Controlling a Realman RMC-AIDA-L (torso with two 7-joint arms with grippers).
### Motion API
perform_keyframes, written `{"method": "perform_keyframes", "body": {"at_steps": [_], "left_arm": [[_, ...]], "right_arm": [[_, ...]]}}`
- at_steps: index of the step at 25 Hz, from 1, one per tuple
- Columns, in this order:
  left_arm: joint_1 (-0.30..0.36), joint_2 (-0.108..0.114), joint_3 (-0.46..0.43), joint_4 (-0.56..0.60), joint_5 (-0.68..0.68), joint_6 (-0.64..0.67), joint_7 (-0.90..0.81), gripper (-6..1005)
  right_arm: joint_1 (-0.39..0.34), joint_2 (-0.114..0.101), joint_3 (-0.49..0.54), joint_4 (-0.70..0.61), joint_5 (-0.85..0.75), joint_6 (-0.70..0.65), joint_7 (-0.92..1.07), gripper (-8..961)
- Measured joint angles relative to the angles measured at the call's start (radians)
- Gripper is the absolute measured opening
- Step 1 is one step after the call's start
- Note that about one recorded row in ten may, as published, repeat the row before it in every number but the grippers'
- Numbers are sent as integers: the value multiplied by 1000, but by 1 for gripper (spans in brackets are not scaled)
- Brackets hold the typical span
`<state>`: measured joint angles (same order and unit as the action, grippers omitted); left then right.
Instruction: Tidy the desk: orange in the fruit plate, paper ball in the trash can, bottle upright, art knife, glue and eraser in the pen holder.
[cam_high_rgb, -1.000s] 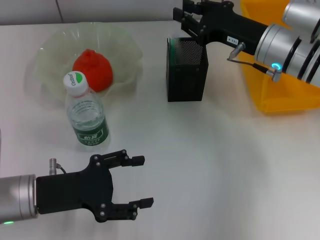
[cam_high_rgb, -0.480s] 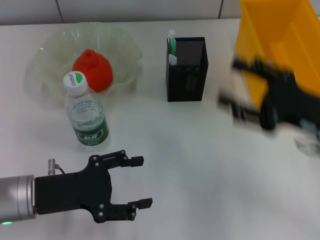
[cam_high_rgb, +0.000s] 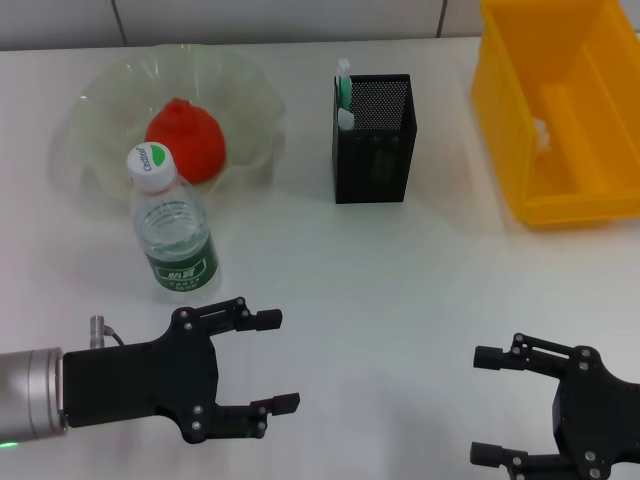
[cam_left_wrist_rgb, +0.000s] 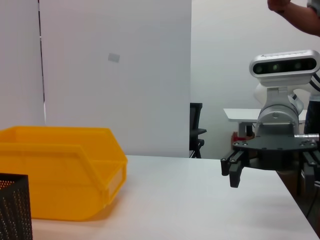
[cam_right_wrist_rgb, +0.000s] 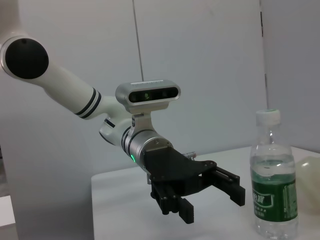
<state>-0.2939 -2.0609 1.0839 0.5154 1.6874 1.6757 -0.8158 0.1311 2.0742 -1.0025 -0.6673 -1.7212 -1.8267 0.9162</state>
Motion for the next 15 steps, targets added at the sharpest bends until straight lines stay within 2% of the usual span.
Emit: {"method": "perform_keyframes", "body": {"at_steps": [15], "left_arm": [[13, 2, -2, 0, 0, 13, 0, 808]], "right_arm": [[20, 3, 15, 8, 3, 24, -8, 839]]}}
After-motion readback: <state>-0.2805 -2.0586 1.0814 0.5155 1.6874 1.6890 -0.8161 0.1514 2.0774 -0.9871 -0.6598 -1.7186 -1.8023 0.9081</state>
